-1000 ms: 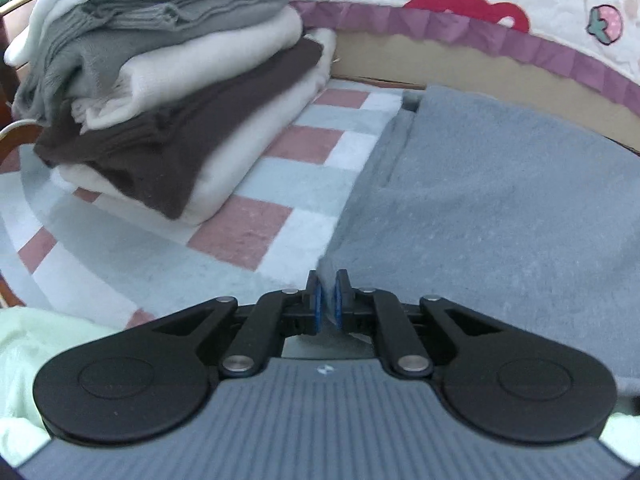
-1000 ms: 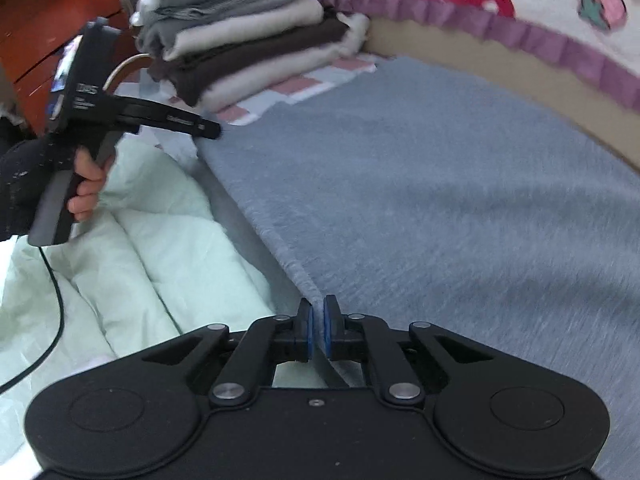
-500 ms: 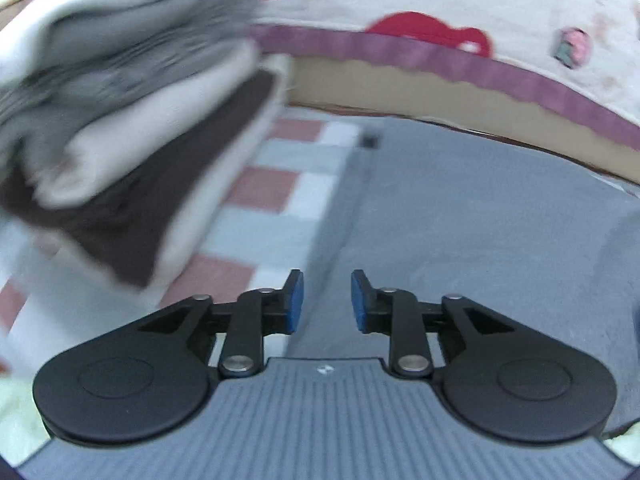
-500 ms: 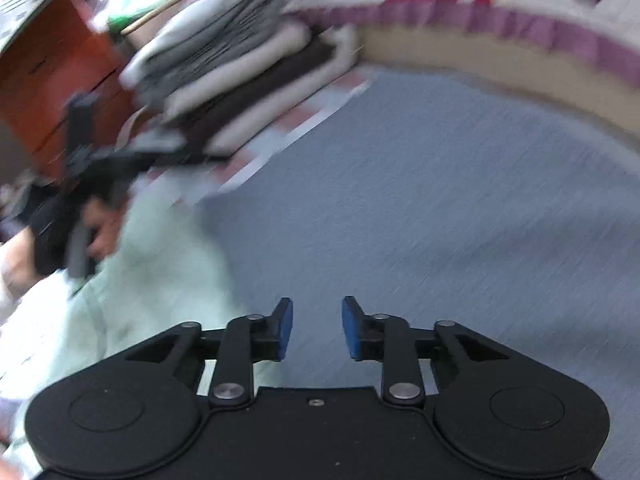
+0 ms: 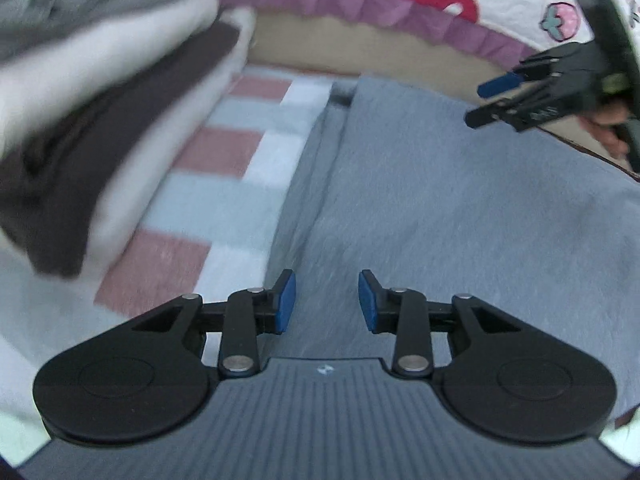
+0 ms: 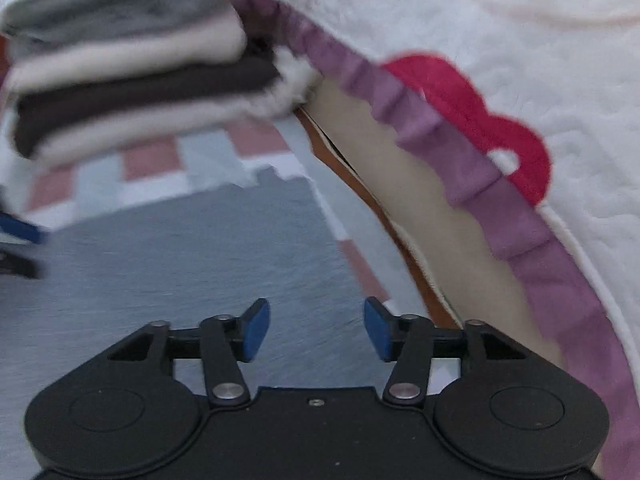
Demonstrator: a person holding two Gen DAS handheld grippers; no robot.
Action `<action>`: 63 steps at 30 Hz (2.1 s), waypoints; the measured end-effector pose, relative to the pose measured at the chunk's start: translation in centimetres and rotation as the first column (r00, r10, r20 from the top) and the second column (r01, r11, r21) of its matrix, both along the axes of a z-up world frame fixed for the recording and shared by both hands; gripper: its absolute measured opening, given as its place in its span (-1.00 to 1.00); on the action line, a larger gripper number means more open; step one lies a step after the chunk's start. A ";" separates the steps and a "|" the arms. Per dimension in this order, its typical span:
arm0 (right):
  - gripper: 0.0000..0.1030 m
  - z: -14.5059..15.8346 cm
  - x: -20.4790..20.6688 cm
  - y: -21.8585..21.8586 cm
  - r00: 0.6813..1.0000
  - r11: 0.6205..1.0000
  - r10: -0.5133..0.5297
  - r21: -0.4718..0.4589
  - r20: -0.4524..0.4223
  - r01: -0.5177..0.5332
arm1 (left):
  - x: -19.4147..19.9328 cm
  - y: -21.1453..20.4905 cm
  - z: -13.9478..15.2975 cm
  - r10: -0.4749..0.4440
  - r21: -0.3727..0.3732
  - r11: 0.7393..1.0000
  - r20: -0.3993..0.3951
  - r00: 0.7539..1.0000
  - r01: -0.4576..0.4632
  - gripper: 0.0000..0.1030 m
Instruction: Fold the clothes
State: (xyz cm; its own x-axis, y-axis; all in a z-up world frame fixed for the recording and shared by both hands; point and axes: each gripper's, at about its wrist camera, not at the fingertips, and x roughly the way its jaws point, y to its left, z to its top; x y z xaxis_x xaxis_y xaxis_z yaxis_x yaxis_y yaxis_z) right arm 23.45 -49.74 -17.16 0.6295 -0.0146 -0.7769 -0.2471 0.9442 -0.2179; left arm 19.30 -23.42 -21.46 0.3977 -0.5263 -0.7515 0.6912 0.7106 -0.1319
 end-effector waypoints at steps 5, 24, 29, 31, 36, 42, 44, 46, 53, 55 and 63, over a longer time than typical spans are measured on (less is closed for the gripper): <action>-0.41 -1.6 1.0 -3.8 0.992 0.947 -0.115 0.296 -0.048 0.124 | 0.3 0.3 -0.4 0.046 0.018 0.999 0.012 0.999 -0.046 -0.32; -0.86 -0.5 -12.3 4.2 0.971 0.971 0.072 0.206 0.227 -0.120 | 3.2 -8.8 2.1 -0.010 -0.380 0.910 -0.414 0.910 -0.163 0.33; -0.86 0.1 -13.1 4.4 0.970 0.968 -0.004 0.246 0.243 -0.058 | 3.1 -9.6 -0.1 0.032 -0.354 0.904 -0.506 0.862 -0.241 0.33; -0.86 0.2 -13.4 4.8 0.971 0.964 0.007 0.257 0.240 -0.070 | 3.2 -9.6 -0.6 0.046 -0.362 0.892 -0.521 0.852 -0.269 0.26; -0.86 0.0 -14.1 4.3 0.981 0.934 0.066 0.334 0.183 -0.125 | 2.7 -10.0 -0.8 0.094 -0.253 0.944 -0.408 0.908 -0.211 -0.92; -0.56 2.6 -16.0 -6.9 0.965 0.845 -0.216 0.524 0.150 0.108 | 2.4 -9.3 -0.9 0.102 -0.216 0.958 -0.362 0.927 -0.190 -0.93; -0.51 2.7 -16.3 -11.2 0.948 0.874 -0.294 0.436 0.119 0.217 | 2.7 -9.0 -1.1 0.112 -0.224 0.952 -0.385 0.916 -0.210 -0.93; -0.46 2.0 -16.0 -13.9 0.959 0.905 -0.280 0.344 0.043 0.249 | 2.5 -9.2 -1.0 0.108 -0.217 0.955 -0.372 0.922 -0.200 -0.93; -0.05 -1.7 -15.3 -16.4 0.965 0.948 -0.252 0.180 -0.075 0.261 | 2.1 -9.6 -0.7 0.100 -0.199 0.964 -0.340 0.935 -0.176 -0.93; 0.09 -2.1 -15.1 -16.8 0.957 0.932 -0.286 0.219 -0.046 0.289 | 2.1 -9.7 -0.6 0.100 -0.193 0.966 -0.332 0.938 -0.171 -0.93; -0.98 -0.5 -15.1 -18.6 0.915 0.884 -0.399 0.286 0.055 0.369 | 1.7 -9.9 -0.4 0.089 -0.174 0.974 -0.293 0.952 -0.145 -0.93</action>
